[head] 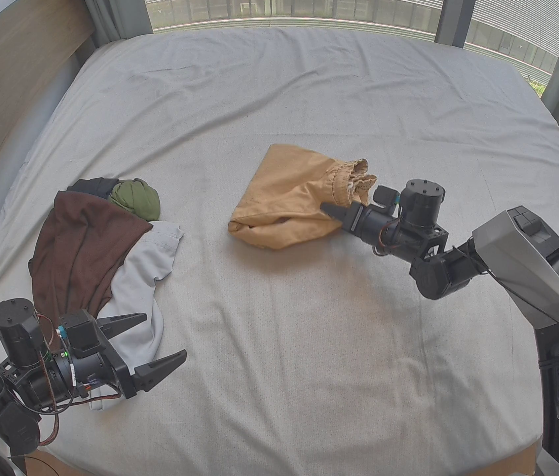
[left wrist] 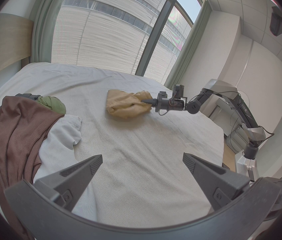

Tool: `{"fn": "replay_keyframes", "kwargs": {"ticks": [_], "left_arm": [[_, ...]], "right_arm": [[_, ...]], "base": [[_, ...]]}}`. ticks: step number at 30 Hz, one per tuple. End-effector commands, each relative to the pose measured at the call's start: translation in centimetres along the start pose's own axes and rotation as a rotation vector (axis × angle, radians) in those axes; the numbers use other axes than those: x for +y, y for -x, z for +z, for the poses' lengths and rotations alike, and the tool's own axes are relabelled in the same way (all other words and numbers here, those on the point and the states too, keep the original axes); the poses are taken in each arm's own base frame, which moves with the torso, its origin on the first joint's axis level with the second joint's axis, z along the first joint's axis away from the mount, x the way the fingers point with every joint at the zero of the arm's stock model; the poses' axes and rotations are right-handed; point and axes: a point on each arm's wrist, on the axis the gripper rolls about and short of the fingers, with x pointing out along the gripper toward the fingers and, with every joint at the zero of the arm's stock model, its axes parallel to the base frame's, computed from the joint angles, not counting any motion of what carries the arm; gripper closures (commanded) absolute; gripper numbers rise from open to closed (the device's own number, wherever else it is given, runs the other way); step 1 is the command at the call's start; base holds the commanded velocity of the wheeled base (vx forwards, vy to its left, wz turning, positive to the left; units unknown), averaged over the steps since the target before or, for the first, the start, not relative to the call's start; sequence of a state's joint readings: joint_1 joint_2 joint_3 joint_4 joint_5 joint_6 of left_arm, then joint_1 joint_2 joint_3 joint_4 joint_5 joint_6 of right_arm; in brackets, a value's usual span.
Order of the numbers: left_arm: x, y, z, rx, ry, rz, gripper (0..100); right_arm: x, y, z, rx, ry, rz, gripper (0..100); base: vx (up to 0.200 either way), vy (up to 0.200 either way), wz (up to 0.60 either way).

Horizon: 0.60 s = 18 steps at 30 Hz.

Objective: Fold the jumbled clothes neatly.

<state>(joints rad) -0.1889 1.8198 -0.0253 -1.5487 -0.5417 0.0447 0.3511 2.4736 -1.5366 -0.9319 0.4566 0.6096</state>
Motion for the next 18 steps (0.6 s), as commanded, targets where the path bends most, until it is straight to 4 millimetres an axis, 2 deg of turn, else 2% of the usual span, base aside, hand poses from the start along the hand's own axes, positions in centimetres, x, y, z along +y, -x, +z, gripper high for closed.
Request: {"fn": "replay_keyframes", "kwargs": {"ticks": [1, 7, 17, 18], "left_arm": [[-0.1, 0.1, 0.2, -0.011, -0.007, -0.001, 0], [-0.1, 0.1, 0.2, -0.011, -0.007, -0.001, 0], [-0.1, 0.1, 0.2, -0.008, -0.005, -0.001, 0], [-0.1, 0.1, 0.2, -0.008, -0.005, -0.001, 0]], "right_arm": [[0.2, 2.8, -1.8, 0.033, -0.013, -0.027, 100], [-0.2, 3.6, -3.8, 0.05, -0.017, -0.032, 100], [0.0, 3.8, -4.3, 0.046, -0.012, -0.018, 100], [0.0, 3.8, -4.3, 0.044, -0.011, -0.018, 0]], "base": [[0.0, 0.0, 0.0], [0.0, 0.0, 0.0], [0.0, 0.0, 0.0], [0.0, 0.0, 0.0]]}}
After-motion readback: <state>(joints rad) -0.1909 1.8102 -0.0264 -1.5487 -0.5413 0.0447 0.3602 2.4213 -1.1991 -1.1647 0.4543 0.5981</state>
